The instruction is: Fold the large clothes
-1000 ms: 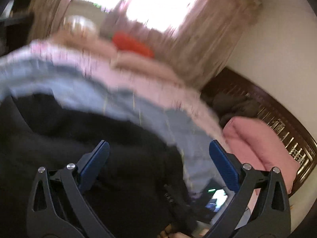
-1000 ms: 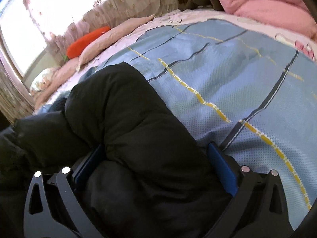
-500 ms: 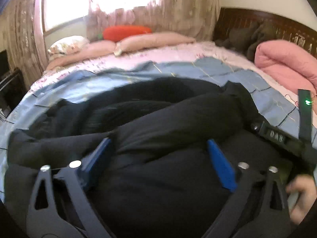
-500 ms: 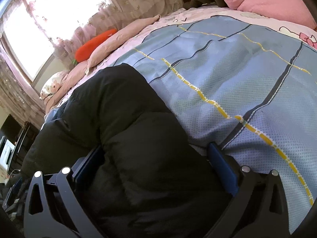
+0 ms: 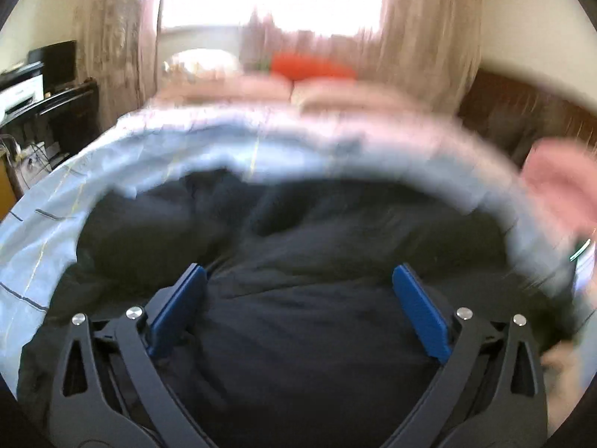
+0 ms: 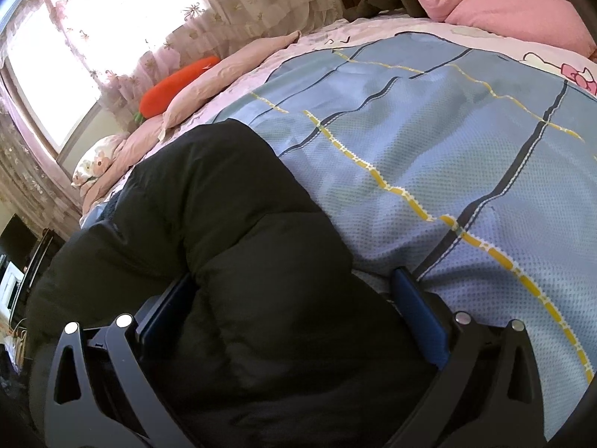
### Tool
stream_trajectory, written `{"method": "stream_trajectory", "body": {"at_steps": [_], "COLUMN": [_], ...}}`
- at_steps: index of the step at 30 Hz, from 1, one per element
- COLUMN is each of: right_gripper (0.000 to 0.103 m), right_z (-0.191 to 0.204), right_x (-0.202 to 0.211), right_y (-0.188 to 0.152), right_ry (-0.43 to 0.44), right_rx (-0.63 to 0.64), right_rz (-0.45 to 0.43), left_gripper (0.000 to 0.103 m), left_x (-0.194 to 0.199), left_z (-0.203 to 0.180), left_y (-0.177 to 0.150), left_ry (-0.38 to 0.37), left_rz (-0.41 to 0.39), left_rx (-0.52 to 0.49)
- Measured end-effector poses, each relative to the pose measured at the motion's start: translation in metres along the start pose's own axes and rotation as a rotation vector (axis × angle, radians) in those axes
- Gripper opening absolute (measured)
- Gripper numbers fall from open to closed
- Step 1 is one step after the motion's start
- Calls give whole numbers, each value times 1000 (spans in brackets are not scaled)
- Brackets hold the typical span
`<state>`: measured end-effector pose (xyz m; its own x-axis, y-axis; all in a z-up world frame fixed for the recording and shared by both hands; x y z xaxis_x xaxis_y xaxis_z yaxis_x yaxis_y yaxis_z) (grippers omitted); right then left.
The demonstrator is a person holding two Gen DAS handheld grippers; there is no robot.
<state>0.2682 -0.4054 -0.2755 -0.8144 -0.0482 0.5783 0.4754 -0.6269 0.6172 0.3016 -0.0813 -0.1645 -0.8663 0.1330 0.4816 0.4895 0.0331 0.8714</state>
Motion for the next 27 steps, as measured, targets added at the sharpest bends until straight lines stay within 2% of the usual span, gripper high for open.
{"method": "stream_trajectory", "body": {"at_steps": [2, 3, 5, 6, 7, 9, 10, 12, 13, 15, 16, 17, 18, 19, 20, 21, 22, 27], "right_gripper": [102, 102, 102, 102, 102, 102, 102, 102, 102, 102, 102, 102, 102, 102, 102, 102, 102, 102], "right_z": [0, -1, -1, 0, 0, 0, -1, -2, -1, -2, -2, -2, -2, -1, -2, -2, -2, -4], "right_x": [0, 0, 0, 0, 0, 1, 1, 0, 0, 0, 0, 0, 1, 2, 1, 2, 1, -2], "right_y": [0, -1, -1, -1, -1, 0, -1, -1, -1, -1, 0, 0, 0, 1, 0, 0, 0, -4], "right_ry": [-1, -1, -2, -2, -2, 1, 3, 0, -3, -4, -4, -4, -4, 2, 2, 3, -2, -8], "right_rx": [0, 0, 1, 1, 1, 1, -2, -3, -1, -1, -1, 0, 0, -2, -2, -4, -1, 5], "right_rz": [-3, -4, -6, -6, -6, -9, -10, -9, -9, -10, -10, -10, -11, -16, -16, -17, -15, -11], "left_gripper": [101, 101, 101, 101, 101, 101, 101, 101, 101, 101, 101, 101, 101, 101, 101, 101, 101, 101], "left_x": [46, 60, 59, 47, 20, -36, -35, -15, -6, 20, 23, 13, -18, -41, -49, -48, -51, -60], "left_z": [-9, -21, -32, -34, -32, -23, -25, -36, -38, -41, -43, -42, -35, -29, -24, -16, -14, -13], "left_y": [21, 32, 30, 22, 0, -54, -62, -45, -36, -18, -15, -21, -40, -58, -66, -66, -64, -66], "left_ry": [-84, -98, -51, 0, 50, 39, 51, 94, 71, -38, -3, 151, 399, 392, 332, 306, 294, 298], "left_rz": [-131, -172, -180, -151, -55, 210, 168, 96, 51, -82, -114, -96, -2, 75, 82, 60, 81, 122], "left_rx": [40, 24, -35, -66, -80, -56, -96, -143, -111, -12, -19, -85, -210, -244, -207, -153, -132, -160]}}
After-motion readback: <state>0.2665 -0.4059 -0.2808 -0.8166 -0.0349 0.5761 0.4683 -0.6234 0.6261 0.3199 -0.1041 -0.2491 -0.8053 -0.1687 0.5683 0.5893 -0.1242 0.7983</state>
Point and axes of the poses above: each gripper's, at about its wrist camera, not at the fingertips, and x roughly against the way its jaws point, z to its left, y to its top, the point moved 6 cm from there along -x, roughly the way its jaws point, and after that the axes turned 8 degrees about y, right-handed, at the moved point
